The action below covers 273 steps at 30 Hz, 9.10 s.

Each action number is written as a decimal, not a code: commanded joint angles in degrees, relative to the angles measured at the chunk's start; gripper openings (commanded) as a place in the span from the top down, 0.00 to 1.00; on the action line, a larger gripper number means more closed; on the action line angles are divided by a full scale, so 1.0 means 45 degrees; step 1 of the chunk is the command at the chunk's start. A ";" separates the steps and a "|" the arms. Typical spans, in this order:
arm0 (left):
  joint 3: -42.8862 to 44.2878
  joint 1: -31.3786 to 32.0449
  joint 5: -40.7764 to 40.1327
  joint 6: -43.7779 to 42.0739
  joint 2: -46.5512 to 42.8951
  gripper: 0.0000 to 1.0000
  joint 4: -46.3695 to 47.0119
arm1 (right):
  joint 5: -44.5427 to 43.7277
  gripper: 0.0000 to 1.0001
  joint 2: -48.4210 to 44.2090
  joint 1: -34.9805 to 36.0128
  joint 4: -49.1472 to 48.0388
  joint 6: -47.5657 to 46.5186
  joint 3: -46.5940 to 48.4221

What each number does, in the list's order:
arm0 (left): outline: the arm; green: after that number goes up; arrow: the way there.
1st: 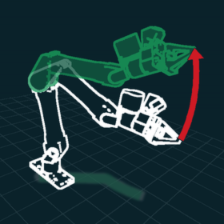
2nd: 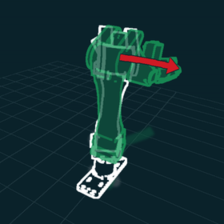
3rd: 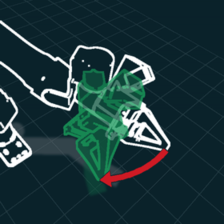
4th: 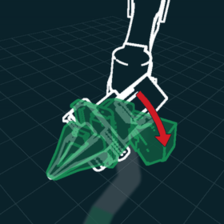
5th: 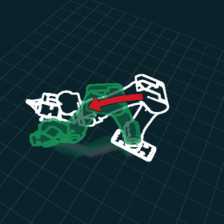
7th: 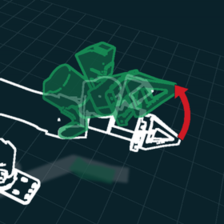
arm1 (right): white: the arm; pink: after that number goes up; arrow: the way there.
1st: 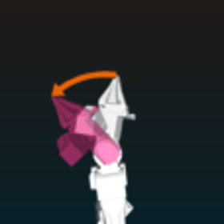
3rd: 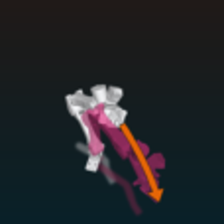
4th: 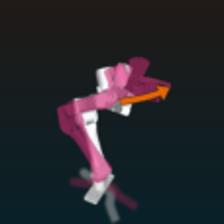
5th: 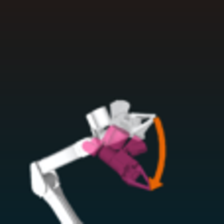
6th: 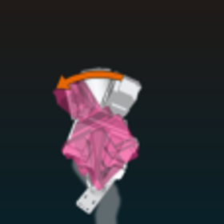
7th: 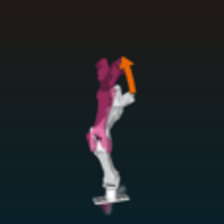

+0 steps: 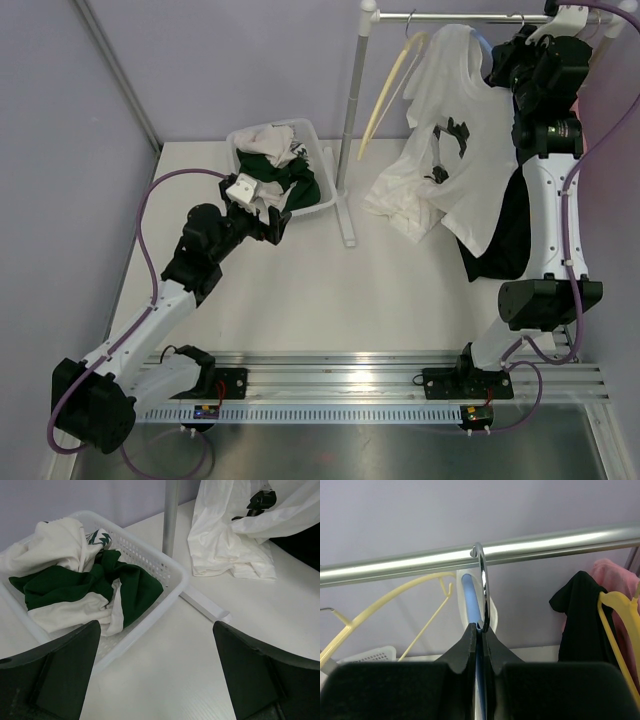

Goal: Remove the t-shirt from the hanger
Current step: Grab a hanger with a tshirt on it with the right arm, then remove the tshirt from the hanger

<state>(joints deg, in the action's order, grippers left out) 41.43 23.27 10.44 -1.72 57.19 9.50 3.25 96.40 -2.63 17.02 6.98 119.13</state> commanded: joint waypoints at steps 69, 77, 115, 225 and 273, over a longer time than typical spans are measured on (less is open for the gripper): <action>-0.0964 0.0455 0.2290 -0.0205 0.0163 0.01 0.2343 | 0.2111 1.00 -1.0270 0.0507 0.3989 0.2804 -1.0068; -0.1004 0.0474 0.1354 -0.0147 -0.0091 0.01 0.2382 | 0.1351 1.00 -0.9706 0.3136 0.4480 0.1984 -0.9990; -0.1256 0.0533 0.0843 0.4305 -0.2161 0.01 0.2205 | -0.3805 1.00 -0.8279 1.0896 -0.1846 0.0421 -1.0810; 0.1398 -0.1986 -0.3120 0.4639 0.0962 1.00 -0.0429 | -0.4004 1.00 -0.5700 1.6269 0.1823 -0.5731 -1.0126; -0.1355 0.0297 0.0283 0.1690 -0.1282 0.69 0.2928 | -0.9959 1.00 -0.7165 1.6269 -1.2844 -0.6551 -1.3331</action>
<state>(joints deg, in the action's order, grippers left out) 36.03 23.20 13.50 10.48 53.04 17.06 -38.70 64.45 70.19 -29.95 -20.47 56.93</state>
